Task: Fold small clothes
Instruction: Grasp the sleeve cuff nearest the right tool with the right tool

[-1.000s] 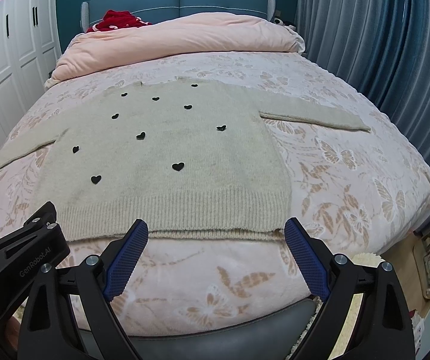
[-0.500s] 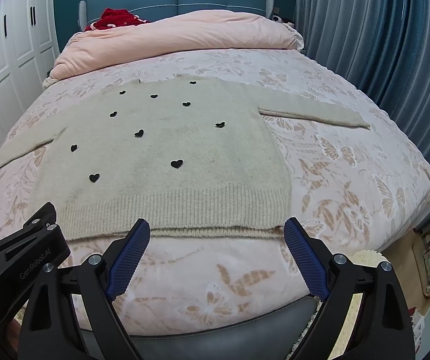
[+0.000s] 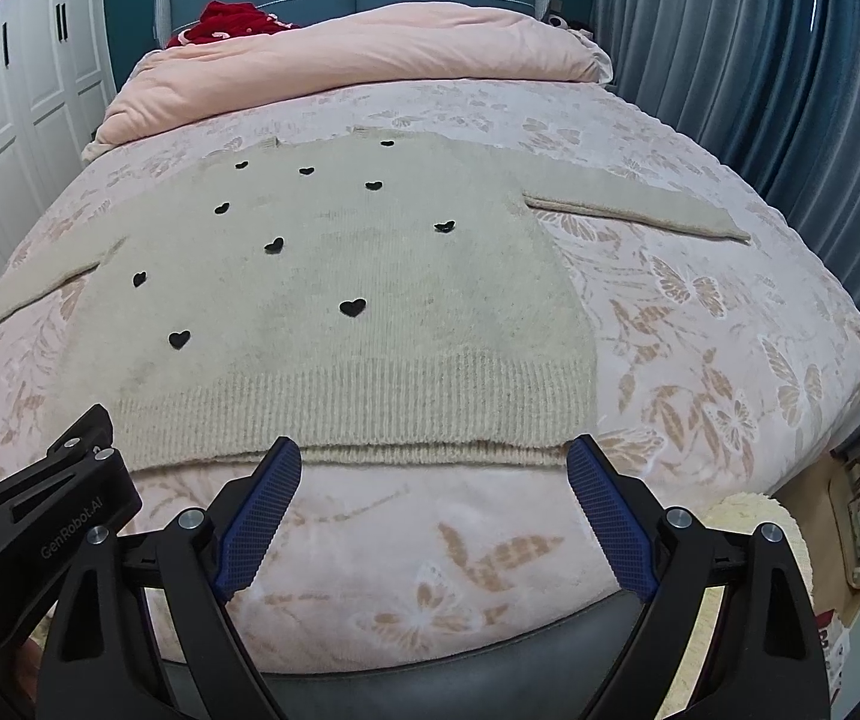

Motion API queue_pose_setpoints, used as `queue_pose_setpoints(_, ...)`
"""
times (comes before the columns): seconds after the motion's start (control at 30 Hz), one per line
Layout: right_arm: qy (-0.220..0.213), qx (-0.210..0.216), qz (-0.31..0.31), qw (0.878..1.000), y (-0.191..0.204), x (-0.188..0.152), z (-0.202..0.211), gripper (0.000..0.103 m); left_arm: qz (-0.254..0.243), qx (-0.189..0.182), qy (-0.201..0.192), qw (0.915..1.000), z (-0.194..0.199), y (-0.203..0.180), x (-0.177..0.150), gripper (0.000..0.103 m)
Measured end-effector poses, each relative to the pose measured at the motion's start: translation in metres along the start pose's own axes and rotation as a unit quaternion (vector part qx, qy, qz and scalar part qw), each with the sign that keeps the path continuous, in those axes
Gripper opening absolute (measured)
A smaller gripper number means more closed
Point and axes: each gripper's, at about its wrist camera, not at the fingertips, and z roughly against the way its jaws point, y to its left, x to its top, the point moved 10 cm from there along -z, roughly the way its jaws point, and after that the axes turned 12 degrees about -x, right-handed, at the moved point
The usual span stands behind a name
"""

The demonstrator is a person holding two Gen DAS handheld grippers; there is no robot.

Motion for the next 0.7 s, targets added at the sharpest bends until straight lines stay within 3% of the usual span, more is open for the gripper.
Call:
queue_pose_setpoints(0.2, 0.017, 0.001, 0.017, 1.0, 0.01, 0.005, -0.029, 0.09, -0.01, 0.01, 0.017, 0.9998, -0.028, -0.006, 0.005, 0.093)
queue_pose_setpoints(0.27, 0.032, 0.022, 0.019, 0.999, 0.014, 0.01, -0.044, 0.09, -0.012, 0.008, 0.021, 0.9997, -0.039, -0.01, 0.012, 0.093)
queue_pose_setpoints(0.33, 0.054, 0.074, 0.015, 0.996, 0.019, 0.021, -0.064, 0.09, -0.008, -0.005, 0.024, 0.9997, -0.05, -0.015, 0.021, 0.094)
queue_pose_setpoints(0.4, 0.067, 0.081, -0.003, 0.994, 0.002, 0.041, -0.093, 0.09, -0.007, -0.008, 0.022, 0.9997, -0.058, -0.018, 0.031, 0.095)
queue_pose_setpoints(0.53, 0.083, 0.034, -0.089, 0.992, -0.087, 0.099, -0.176, 0.09, -0.016, -0.017, 0.027, 0.9994, -0.079, -0.022, 0.049, 0.095)
queue_pose_setpoints(0.63, 0.087, 0.014, -0.187, 0.978, -0.174, 0.145, -0.242, 0.09, -0.016, -0.019, 0.03, 0.9993, -0.092, -0.022, 0.058, 0.096)
queue_pose_setpoints(0.7, 0.095, -0.001, -0.26, 0.961, -0.231, 0.168, -0.281, 0.09, -0.013, -0.02, 0.034, 0.9991, -0.1, -0.022, 0.062, 0.097)
